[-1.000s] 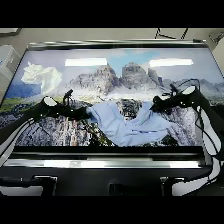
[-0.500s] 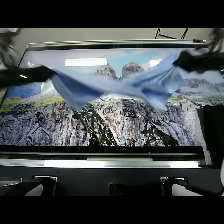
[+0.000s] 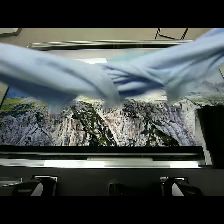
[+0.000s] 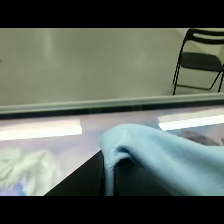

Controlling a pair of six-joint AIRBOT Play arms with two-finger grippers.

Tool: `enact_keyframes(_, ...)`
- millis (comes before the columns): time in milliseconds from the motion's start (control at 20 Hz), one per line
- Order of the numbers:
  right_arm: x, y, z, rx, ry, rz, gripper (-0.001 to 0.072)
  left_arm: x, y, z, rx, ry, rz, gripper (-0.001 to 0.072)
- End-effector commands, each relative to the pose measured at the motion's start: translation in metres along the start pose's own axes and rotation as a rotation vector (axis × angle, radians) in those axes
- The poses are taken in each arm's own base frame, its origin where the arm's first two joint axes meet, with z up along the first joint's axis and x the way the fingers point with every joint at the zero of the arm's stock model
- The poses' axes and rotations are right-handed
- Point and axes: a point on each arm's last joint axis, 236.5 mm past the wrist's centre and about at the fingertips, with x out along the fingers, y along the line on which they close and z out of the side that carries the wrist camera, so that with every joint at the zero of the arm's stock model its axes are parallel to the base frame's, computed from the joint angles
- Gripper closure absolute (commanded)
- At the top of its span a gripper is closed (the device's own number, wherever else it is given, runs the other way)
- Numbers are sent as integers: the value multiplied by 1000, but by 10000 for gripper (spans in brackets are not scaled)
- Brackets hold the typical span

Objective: Fold the clothes and pants, and hang the long-sleeved shirts on hangers.

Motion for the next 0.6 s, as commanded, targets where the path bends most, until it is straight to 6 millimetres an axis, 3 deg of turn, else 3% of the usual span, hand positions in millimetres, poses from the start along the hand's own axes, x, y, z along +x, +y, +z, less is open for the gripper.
enact_keyframes(0,12,-24,-83,48,322,-82,662,10,16,-92,1,282,48,682)
enact_keyframes(100,57,-37,-128,92,441,-82,662,36,11,-161,-56,420,9,682)
enact_keyframes(200,116,-48,-173,160,488,-71,662,60,-5,-233,-176,528,-60,681)
enact_keyframes(300,174,-49,-224,339,509,-41,662,74,-26,-295,-349,587,-120,682)
enact_keyframes(400,216,-40,-277,541,565,3,662,79,-41,-341,-516,623,-142,681)
enact_keyframes(550,241,-31,-345,697,744,17,661,74,-50,-378,-623,673,-140,681)
